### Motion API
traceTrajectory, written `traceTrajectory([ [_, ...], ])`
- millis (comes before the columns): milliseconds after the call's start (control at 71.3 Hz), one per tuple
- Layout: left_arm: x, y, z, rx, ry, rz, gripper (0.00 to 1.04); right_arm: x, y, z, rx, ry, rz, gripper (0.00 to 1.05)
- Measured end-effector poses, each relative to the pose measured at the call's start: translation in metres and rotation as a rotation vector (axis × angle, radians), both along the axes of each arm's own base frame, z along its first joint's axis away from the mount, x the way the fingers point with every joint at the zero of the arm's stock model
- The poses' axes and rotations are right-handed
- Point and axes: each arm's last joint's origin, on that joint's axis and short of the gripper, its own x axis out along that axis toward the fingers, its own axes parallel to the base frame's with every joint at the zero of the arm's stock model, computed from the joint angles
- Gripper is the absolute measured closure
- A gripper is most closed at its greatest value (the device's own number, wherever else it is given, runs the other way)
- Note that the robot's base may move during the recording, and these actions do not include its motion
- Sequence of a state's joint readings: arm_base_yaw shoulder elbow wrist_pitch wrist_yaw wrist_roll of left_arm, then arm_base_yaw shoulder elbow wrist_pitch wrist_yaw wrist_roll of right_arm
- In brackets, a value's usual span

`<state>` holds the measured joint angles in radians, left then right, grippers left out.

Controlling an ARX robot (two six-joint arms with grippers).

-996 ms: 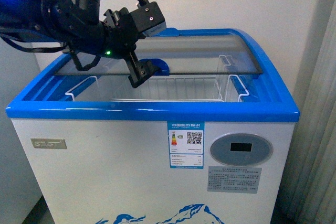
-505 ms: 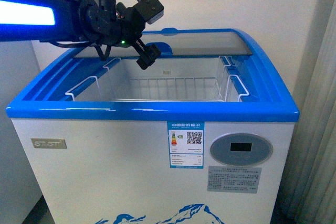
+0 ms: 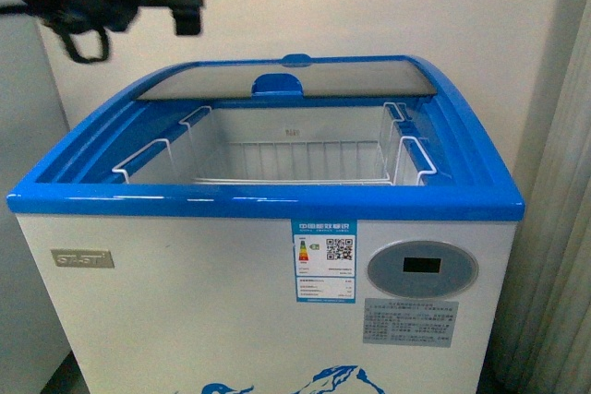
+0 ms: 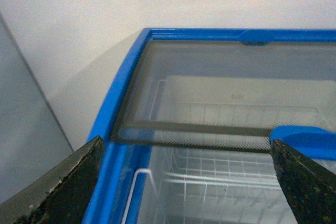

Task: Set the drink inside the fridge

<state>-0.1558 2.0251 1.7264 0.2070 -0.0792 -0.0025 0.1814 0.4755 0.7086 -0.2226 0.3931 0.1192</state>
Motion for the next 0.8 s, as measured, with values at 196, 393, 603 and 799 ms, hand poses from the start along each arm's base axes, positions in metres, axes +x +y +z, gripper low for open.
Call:
traceTrajectory([
  [196,-0.107,0.035,-0.033,-0.094,0.141,-0.033,0.08,0.000,0.000,0.000,0.000,0.000,0.000,0.65],
  [393,-0.225,0.074,-0.083,-0.051,-0.047,0.092,0.30,0.000,0.000,0.000,0.000,0.000,0.001,0.65],
  [603,-0.329,0.073,-0.139,-0.022,0.013,0.075,0.61,-0.002,-0.002,0.007,-0.102,0.438,0.370,0.65],
  [799,-0.363,0.073,-0.147,-0.019,-0.098,0.079,0.91,0.031,0.008,0.004,-0.454,0.470,0.567,0.65],
])
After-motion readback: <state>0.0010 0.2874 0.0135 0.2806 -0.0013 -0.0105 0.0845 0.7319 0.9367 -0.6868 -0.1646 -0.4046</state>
